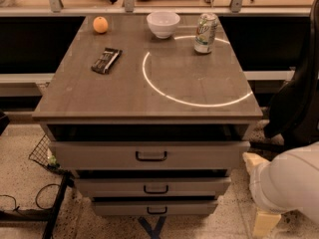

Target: Open middle drawer

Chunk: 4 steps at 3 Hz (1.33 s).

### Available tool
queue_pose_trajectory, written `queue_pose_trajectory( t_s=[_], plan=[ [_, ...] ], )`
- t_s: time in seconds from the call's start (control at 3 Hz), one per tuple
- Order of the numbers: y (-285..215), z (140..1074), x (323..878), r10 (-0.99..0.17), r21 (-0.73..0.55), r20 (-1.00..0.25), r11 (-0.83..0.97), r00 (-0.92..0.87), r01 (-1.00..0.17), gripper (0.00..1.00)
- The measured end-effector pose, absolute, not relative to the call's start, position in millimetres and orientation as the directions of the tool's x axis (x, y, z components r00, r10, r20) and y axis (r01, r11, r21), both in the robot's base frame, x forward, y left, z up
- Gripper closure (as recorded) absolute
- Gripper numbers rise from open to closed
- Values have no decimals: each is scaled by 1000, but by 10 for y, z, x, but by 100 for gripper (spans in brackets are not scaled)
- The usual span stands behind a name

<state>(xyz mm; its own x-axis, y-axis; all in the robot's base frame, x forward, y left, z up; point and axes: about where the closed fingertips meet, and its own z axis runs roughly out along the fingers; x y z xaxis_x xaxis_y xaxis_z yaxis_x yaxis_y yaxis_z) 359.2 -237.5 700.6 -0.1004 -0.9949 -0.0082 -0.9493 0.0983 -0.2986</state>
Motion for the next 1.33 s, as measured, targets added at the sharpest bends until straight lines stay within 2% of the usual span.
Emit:
queue_pose_trajectory(
  t_s=[0.67, 1.33],
  plan=[
    [-2148, 6050, 3110, -1000, -326, -18, 2, 5, -945, 0],
    [-1714, 5564, 3233, -994, -365, -50, -76, 101, -928, 0]
  ],
)
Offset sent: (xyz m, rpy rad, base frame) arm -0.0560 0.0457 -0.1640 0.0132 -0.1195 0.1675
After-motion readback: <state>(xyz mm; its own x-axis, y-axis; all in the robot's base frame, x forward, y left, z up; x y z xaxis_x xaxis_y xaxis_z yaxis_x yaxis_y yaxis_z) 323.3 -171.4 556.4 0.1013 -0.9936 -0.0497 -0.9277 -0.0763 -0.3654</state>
